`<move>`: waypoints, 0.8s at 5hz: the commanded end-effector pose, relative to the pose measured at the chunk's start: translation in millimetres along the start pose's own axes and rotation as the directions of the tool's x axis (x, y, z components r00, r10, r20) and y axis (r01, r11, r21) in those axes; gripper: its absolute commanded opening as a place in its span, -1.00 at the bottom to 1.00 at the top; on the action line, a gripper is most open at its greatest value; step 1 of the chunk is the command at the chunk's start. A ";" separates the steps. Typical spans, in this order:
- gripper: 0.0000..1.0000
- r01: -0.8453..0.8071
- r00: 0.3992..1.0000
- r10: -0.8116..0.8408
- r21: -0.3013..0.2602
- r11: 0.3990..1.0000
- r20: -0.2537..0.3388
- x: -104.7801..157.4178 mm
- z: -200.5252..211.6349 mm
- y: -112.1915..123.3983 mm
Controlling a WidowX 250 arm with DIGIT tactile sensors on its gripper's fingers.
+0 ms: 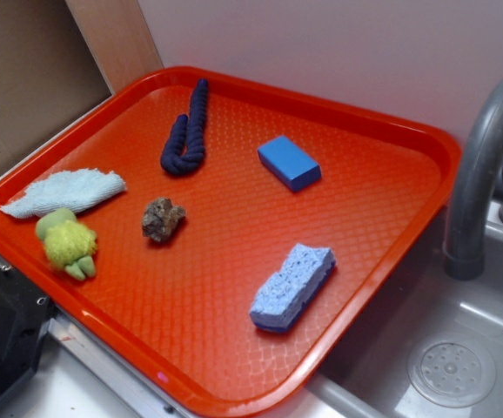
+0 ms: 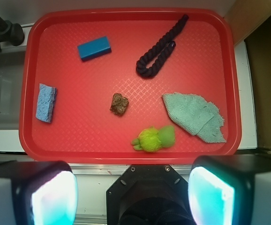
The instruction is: Grab the blue block.
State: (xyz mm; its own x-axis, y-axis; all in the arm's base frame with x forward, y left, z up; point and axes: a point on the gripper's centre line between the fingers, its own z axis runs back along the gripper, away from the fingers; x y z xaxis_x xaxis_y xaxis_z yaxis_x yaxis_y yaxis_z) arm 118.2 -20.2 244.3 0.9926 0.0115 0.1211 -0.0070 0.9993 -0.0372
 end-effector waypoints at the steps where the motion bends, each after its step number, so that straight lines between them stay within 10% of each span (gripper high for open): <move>1: 1.00 0.000 1.000 0.000 0.000 1.000 0.000 0.0 0.0 0.0; 4: 1.00 -0.214 0.949 0.205 0.009 0.977 0.241 67.1 -32.3 -76.1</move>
State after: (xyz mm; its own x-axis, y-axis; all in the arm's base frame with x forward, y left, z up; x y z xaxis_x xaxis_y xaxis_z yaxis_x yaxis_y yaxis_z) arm 187.9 -97.0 210.1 0.9204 0.2296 0.3163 -0.2350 0.9718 -0.0218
